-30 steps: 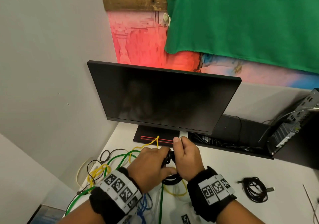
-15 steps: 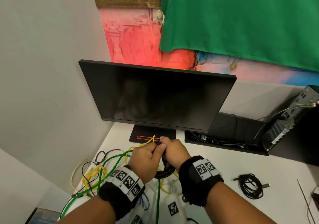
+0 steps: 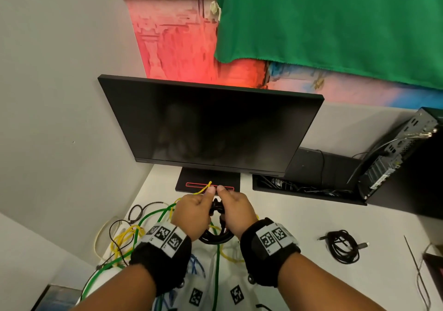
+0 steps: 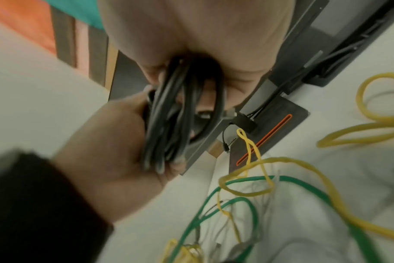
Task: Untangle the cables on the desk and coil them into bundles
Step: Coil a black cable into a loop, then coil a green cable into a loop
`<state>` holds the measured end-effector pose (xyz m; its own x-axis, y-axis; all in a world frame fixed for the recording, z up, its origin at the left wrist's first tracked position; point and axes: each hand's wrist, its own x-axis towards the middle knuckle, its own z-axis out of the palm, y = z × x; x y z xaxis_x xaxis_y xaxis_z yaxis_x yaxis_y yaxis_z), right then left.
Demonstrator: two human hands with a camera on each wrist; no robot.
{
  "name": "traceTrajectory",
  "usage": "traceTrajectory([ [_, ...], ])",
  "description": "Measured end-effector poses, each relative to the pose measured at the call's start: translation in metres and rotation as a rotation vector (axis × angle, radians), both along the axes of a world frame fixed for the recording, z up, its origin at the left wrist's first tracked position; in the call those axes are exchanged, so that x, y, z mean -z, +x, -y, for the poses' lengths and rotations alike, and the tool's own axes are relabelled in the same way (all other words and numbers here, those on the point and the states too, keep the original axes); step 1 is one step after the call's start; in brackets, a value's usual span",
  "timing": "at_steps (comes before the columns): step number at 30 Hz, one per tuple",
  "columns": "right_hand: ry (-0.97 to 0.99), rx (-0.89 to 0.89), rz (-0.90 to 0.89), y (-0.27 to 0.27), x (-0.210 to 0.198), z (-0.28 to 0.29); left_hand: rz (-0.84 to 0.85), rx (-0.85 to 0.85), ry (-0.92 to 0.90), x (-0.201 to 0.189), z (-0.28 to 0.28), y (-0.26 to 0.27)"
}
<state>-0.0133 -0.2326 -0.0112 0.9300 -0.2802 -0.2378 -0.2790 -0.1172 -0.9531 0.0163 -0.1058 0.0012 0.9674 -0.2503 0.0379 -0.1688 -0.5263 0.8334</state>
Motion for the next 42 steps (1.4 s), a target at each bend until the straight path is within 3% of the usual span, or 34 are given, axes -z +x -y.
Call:
traceTrajectory([
  [6,0.098,-0.103,-0.166,-0.016,0.009,0.007,0.277,0.264,0.076,0.008,-0.005,-0.014],
  [8,0.239,-0.136,-0.214,-0.021,0.015,0.011,0.214,0.309,0.154,0.011,-0.007,-0.010],
  [11,0.511,-0.252,-0.259,-0.032,0.018,0.031,0.048,0.239,0.158,0.017,-0.011,-0.002],
  [15,0.444,-0.416,-0.284,-0.049,0.019,0.057,-0.018,0.190,0.145,0.026,-0.011,-0.004],
  [18,0.478,-0.426,-0.307,-0.059,0.025,0.066,-0.112,0.198,0.057,0.028,-0.004,-0.011],
  [22,0.560,-0.171,-0.240,-0.075,0.040,0.083,-0.280,0.144,-0.050,0.034,-0.006,-0.009],
  [27,0.695,0.417,-0.127,-0.091,0.067,0.141,-0.194,0.227,0.365,0.059,-0.016,-0.017],
  [31,0.505,0.724,-0.234,-0.079,0.083,0.181,-0.213,0.353,0.505,0.068,-0.020,-0.028],
  [37,0.109,0.746,-0.507,-0.063,0.089,0.210,-0.301,0.356,0.520,0.068,-0.025,-0.029],
  [42,0.070,0.722,-0.531,-0.060,0.087,0.219,-0.293,0.351,0.545,0.064,-0.029,-0.028],
])
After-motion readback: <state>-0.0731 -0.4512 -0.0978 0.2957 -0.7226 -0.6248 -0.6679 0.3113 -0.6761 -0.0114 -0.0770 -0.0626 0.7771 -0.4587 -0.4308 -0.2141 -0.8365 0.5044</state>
